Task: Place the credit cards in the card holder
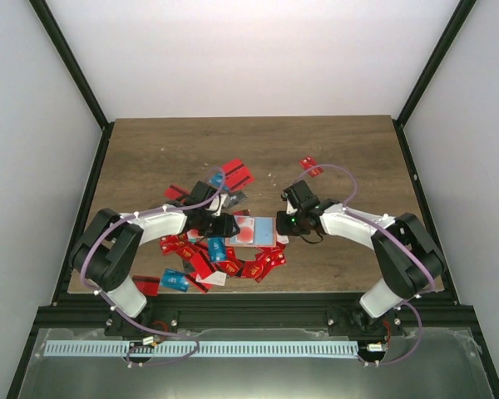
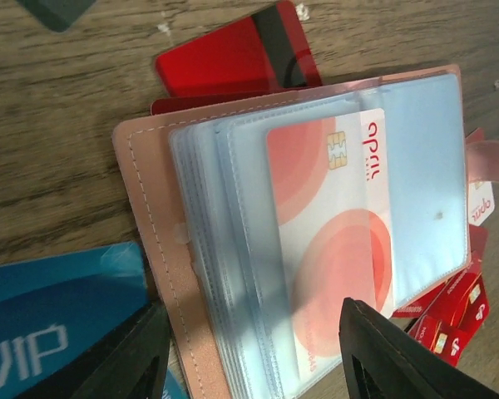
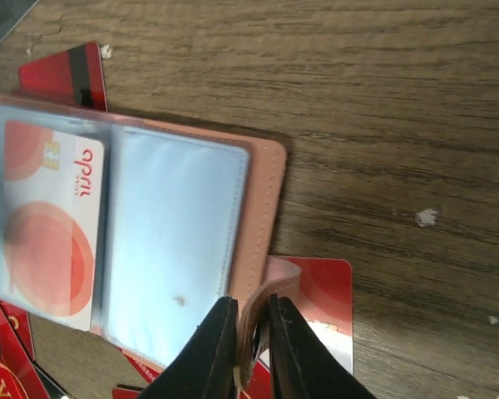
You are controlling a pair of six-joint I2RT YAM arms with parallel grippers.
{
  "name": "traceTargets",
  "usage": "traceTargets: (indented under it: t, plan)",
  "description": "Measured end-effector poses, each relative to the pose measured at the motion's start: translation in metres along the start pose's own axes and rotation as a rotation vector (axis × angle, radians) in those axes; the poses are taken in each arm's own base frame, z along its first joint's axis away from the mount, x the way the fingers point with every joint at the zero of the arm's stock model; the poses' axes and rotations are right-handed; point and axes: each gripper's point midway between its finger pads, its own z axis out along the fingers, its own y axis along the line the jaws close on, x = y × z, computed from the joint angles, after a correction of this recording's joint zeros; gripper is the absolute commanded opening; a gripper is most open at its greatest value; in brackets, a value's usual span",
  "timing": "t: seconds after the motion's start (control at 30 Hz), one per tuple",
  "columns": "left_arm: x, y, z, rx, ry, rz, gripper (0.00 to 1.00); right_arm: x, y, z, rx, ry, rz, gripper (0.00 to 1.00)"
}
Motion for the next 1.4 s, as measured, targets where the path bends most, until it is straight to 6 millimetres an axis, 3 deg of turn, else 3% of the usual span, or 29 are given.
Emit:
traceTargets:
  t: [0.17, 0.47, 0.9, 1.4]
  plan:
    - [-0.003, -0.008, 0.005, 0.051, -0.003, -0.002, 0.57, 0.004, 0.006, 0.004, -0.044, 0.012, -0.012, 0.01]
    - [-0.002, -0.014, 0.003, 0.088, 0.008, -0.021, 0.56, 0.012, 0.014, 0.008, -0.109, 0.039, -0.014, 0.01]
    - [-0.011, -0.043, -0.012, 0.214, -0.018, -0.019, 0.54, 0.017, 0.013, 0.016, -0.129, 0.062, -0.005, 0.01]
    - [-0.018, -0.098, -0.024, 0.4, -0.045, 0.062, 0.53, 0.012, 0.025, 0.023, -0.199, 0.057, 0.0, 0.01]
